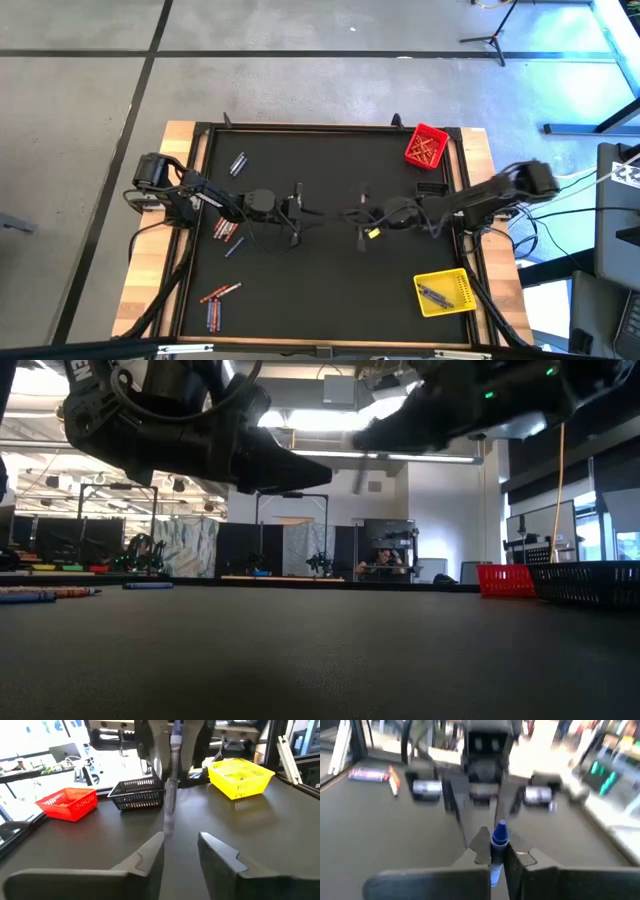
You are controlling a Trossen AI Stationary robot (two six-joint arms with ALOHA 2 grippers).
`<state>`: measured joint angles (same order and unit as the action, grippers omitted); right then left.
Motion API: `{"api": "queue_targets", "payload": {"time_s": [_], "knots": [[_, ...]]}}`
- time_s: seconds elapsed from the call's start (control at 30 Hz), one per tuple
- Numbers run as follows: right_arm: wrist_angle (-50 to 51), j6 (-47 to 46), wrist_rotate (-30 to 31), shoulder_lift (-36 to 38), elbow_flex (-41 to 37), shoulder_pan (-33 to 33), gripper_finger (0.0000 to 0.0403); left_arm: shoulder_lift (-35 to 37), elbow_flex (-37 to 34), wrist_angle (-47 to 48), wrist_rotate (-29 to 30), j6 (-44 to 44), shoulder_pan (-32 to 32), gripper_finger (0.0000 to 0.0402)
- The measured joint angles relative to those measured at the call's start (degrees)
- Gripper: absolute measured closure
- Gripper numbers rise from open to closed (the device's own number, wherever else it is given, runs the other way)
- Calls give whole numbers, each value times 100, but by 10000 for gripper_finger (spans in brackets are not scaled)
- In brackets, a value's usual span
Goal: Sort crayons
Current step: Put the blue crayon into the yellow bin
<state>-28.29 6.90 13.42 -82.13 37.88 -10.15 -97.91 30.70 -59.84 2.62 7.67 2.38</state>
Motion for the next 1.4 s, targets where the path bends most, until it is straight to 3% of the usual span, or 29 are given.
{"api": "queue_targets", "payload": {"time_s": [0.13, 0.23, 0.33, 0.43, 0.67, 0.9, 1.13, 1.27, 1.4], "knots": [[1596, -1014, -483, 1018, -1, 0, 366, 0, 0, 105, 6, 26, -1, 278], [2604, -1774, -1174, 1668, -1, 0, 367, 0, 0, 113, 6, 36, -1, 277], [3226, -2422, -1863, 2216, -4, -34, 377, 0, 0, 116, 114, 34, 1, 277], [3804, -2892, -2075, 2619, -4, -274, 383, 0, 0, 118, 257, 36, -1, 277], [5069, -4241, -1879, 2986, -1, -1317, 377, 0, 0, 118, 266, 38, -1, 276], [6225, -6344, -987, 2938, -6, -2733, 379, 0, 0, 115, 268, 39, -1, 276], [6802, -8273, -208, 2900, -6, -3944, 376, 0, 0, 114, 510, 36, -1, 276], [6926, -9307, -28, 2685, -6, -4416, 376, 0, 0, 113, 543, 36, -1, 276], [6923, -9715, -86, 2253, -4, -4688, 375, 0, 0, 112, 542, 38, -1, 276]]}}
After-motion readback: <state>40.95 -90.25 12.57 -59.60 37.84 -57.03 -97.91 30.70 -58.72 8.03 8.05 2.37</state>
